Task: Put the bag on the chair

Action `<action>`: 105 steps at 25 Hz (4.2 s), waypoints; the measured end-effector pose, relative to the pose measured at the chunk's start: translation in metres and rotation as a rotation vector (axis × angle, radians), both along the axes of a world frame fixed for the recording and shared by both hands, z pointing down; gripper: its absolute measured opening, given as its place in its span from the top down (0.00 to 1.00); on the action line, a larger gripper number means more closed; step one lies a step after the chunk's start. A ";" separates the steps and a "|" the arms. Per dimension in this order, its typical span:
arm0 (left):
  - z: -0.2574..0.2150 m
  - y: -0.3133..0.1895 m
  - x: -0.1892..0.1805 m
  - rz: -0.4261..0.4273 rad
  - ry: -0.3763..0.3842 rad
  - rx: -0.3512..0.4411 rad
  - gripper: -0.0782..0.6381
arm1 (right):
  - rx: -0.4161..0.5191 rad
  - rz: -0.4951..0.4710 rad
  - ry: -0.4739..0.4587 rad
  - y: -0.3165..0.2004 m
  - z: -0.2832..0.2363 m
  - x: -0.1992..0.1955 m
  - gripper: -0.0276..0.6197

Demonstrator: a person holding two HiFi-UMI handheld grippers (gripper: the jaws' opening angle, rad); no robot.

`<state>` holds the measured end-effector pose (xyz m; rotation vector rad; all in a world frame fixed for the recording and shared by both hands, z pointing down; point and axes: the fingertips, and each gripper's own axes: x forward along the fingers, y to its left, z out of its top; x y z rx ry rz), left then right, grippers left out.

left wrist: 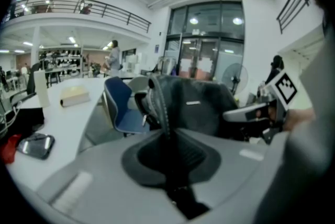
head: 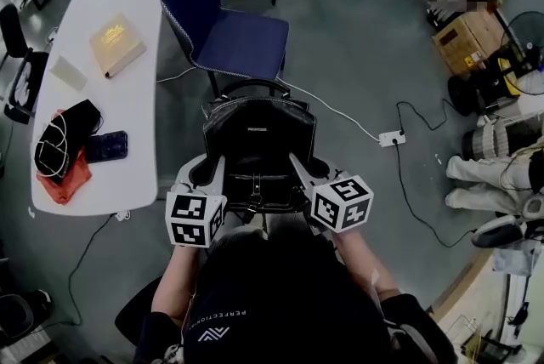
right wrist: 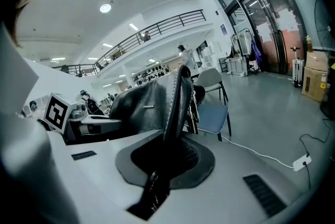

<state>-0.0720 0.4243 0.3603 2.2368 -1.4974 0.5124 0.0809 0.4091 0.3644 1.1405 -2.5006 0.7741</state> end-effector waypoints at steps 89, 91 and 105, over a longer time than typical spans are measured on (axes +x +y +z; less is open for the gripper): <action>0.155 -0.512 -0.059 -0.060 0.041 -0.305 0.84 | -0.250 0.002 0.088 -0.516 0.161 -0.059 0.92; 0.163 -0.521 -0.063 -0.061 0.035 -0.316 0.84 | -0.263 0.007 0.089 -0.524 0.169 -0.063 0.92; 0.219 -0.567 -0.070 -0.053 0.003 -0.381 0.84 | -0.334 0.039 0.134 -0.565 0.226 -0.069 0.92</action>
